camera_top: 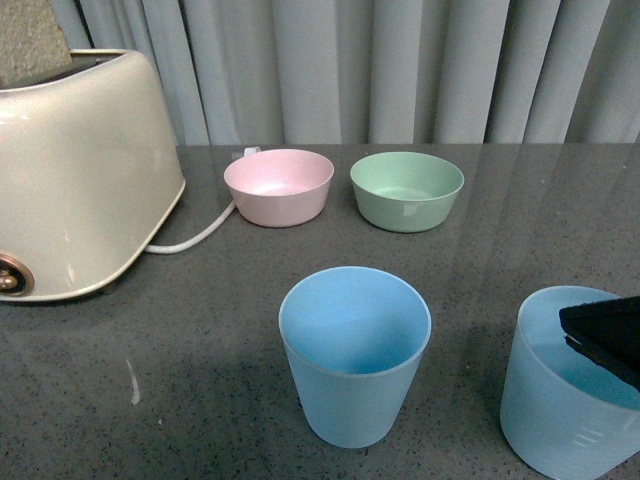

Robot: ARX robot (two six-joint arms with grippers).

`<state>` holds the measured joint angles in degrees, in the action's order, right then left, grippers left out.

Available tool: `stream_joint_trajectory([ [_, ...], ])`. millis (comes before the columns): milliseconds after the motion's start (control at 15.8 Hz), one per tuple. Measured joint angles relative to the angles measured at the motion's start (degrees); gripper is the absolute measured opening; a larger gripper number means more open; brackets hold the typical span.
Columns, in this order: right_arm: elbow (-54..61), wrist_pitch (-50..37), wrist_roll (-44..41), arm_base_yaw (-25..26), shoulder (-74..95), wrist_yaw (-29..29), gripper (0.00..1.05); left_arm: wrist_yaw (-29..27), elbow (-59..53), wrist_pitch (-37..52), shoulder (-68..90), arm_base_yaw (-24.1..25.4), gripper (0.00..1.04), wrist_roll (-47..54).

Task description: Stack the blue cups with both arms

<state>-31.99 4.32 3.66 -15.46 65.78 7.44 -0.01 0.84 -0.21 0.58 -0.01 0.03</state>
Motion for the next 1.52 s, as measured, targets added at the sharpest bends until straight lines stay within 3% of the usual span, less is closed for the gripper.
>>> stream_joint_trajectory([
  [316,-0.98,0.15,1.49,0.15,4.11,-2.99,0.95,0.00,0.00,0.02,0.02,0.00,0.98,-0.02],
  [379,-1.07,1.38,2.89,0.15,4.70,-2.29,0.81,0.00,0.00,0.00,0.02,0.00,0.98,0.00],
  [822,-2.14,6.08,5.77,-1.03,2.19,-1.18,0.07,0.00,0.00,0.00,0.00,0.00,0.98,0.00],
  [885,-3.08,7.37,5.92,-0.96,1.11,-1.03,0.02,0.00,0.00,0.02,0.00,0.00,0.98,0.00],
  [949,-7.10,9.14,6.01,-0.59,-2.51,0.02,0.02,0.00,0.00,0.02,0.02,0.00,0.98,0.00],
  [1075,-15.87,7.89,7.15,-7.28,-3.10,1.25,0.02,0.00,0.00,0.00,0.00,0.00,0.98,0.00],
  [1518,-16.55,6.34,7.69,-15.41,3.61,-0.20,0.02,0.00,0.00,0.00,0.00,0.00,0.98,0.00],
])
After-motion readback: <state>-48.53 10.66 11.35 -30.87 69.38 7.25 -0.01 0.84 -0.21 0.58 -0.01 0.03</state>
